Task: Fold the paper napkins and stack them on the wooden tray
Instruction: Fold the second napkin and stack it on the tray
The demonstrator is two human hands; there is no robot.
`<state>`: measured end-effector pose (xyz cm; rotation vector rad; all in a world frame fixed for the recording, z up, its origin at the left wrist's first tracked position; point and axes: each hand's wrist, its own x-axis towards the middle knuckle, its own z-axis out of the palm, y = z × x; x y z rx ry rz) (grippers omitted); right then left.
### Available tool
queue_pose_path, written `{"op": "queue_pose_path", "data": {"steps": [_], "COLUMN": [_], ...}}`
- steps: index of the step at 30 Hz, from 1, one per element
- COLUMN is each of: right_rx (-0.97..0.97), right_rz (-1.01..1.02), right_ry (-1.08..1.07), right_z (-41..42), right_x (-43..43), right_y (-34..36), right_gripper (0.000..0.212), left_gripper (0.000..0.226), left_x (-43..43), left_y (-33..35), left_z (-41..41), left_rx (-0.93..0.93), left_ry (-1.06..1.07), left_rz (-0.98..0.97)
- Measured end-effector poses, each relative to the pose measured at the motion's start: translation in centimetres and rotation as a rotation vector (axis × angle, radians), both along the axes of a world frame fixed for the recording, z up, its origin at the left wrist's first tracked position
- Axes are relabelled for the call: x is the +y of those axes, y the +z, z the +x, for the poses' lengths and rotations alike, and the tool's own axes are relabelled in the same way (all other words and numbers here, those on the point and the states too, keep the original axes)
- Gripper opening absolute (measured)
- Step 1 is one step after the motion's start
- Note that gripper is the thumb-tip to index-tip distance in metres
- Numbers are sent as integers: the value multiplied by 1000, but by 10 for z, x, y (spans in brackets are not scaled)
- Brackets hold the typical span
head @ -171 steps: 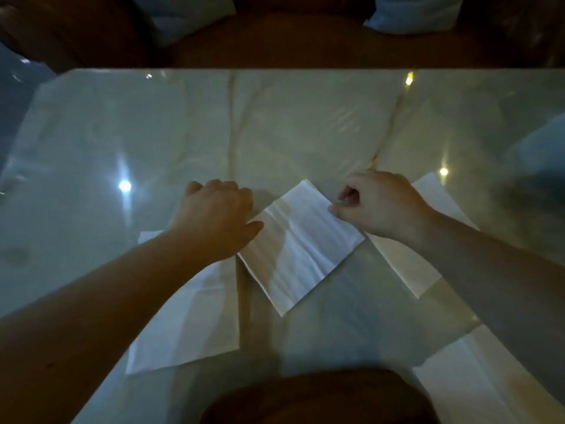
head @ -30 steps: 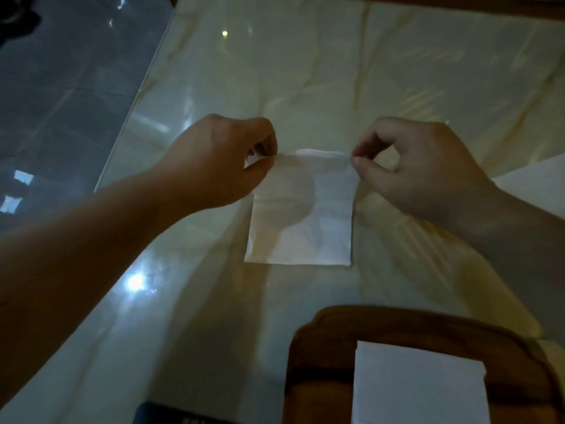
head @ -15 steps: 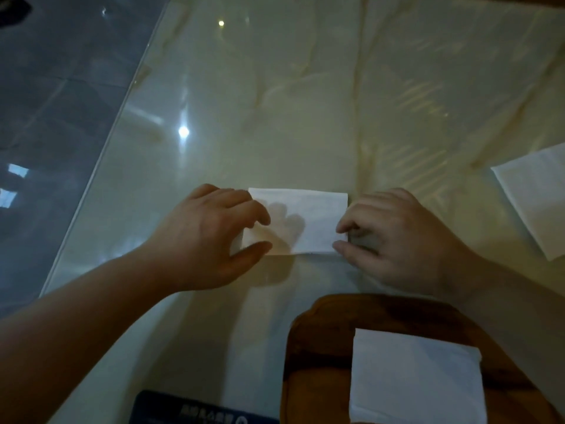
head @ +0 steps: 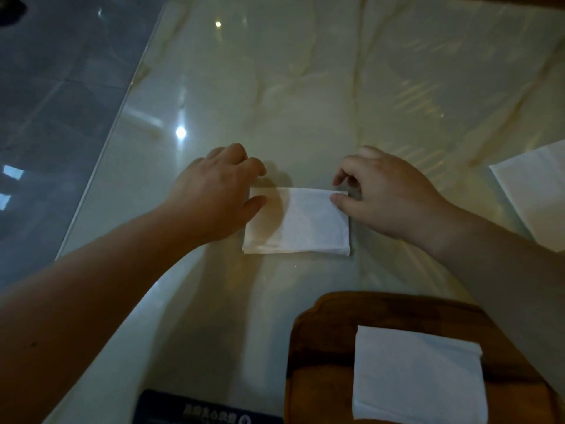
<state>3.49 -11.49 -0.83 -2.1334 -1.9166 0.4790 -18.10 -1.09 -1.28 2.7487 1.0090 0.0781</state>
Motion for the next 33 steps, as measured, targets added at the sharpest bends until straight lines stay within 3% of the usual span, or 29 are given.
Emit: {"op": "queue_pose_path", "data": {"steps": [5, 10, 16, 19, 24, 27, 33], "right_rx": [54, 297, 746, 828, 835, 753, 773], "right_rz": [-21, -5, 47, 90, 95, 42, -93], "right_ry": [-31, -170, -269, -291, -351, -371, -401], "right_z": [-4, -1, 3, 13, 26, 28, 25], "right_x": [-1, -16, -47, -73, -125, -157, -207], "right_y": [2, 14, 27, 37, 44, 41, 27], "right_gripper": [4, 6, 7, 6, 10, 15, 13], "left_gripper": [22, 4, 4, 2, 9, 15, 12], "left_x": [-2, -11, -32, -51, -95, -122, -156], "left_y": [0, 5, 21, 28, 36, 36, 37], "left_z": [1, 0, 6, 13, 21, 24, 28], "left_rx": [-42, -169, -562, -668, -594, -450, -203], "left_ry": [-8, 68, 336, 367, 362, 335, 243], "left_rz": [-48, -171, -751, -885, -930, -954, -989]}}
